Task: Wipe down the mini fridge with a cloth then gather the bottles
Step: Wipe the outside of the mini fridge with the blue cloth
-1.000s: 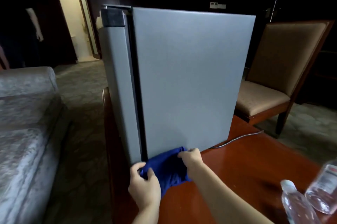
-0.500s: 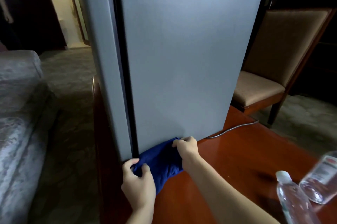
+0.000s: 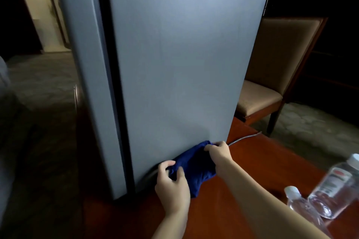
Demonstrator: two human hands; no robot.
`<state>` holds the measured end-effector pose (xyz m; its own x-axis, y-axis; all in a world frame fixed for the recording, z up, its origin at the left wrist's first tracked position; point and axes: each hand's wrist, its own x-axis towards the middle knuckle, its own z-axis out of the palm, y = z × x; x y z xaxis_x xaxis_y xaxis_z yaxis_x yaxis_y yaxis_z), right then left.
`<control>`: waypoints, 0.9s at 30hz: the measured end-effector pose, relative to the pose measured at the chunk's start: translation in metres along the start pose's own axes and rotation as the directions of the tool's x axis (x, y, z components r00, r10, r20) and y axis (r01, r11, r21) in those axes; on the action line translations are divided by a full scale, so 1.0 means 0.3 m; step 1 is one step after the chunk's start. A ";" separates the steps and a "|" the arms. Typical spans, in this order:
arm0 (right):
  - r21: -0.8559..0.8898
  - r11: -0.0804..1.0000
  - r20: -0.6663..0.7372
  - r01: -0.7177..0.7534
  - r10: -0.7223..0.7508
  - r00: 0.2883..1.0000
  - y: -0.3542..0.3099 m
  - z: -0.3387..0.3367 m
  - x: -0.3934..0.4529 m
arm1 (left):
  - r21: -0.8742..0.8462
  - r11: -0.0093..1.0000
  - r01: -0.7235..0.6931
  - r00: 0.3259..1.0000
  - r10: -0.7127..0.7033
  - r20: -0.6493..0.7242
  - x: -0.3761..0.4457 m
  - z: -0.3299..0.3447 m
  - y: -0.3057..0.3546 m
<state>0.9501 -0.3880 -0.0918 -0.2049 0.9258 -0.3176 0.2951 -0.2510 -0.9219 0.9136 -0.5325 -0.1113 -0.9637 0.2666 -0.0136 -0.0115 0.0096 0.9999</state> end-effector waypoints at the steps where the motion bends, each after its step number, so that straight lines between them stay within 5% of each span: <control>1: -0.009 1.000 0.004 0.013 -0.013 1.000 -0.007 0.006 -0.027 | -0.012 1.000 -0.019 1.000 0.019 -0.003 0.001 -0.023 0.008; 6: -0.122 0.978 0.070 0.170 -0.163 0.984 -0.057 -0.021 -0.192 | -0.090 0.996 -0.003 0.997 0.010 0.078 0.011 -0.152 0.075; 14: 0.108 0.979 0.129 0.172 -0.186 0.974 -0.101 -0.036 -0.452 | -0.112 0.993 -0.048 0.963 0.076 0.259 0.019 -0.390 0.193; 27: 0.282 0.886 -0.012 0.367 -0.379 0.925 -0.278 0.143 -0.661 | -0.149 0.956 -0.254 0.943 0.279 0.183 0.128 -0.538 0.367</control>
<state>0.9261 -0.5627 0.0384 -0.2905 0.9551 0.0586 -0.0766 0.0378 -0.9963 0.8323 -0.6769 -0.0006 -0.8628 0.4303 0.2652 0.1943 -0.2020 0.9599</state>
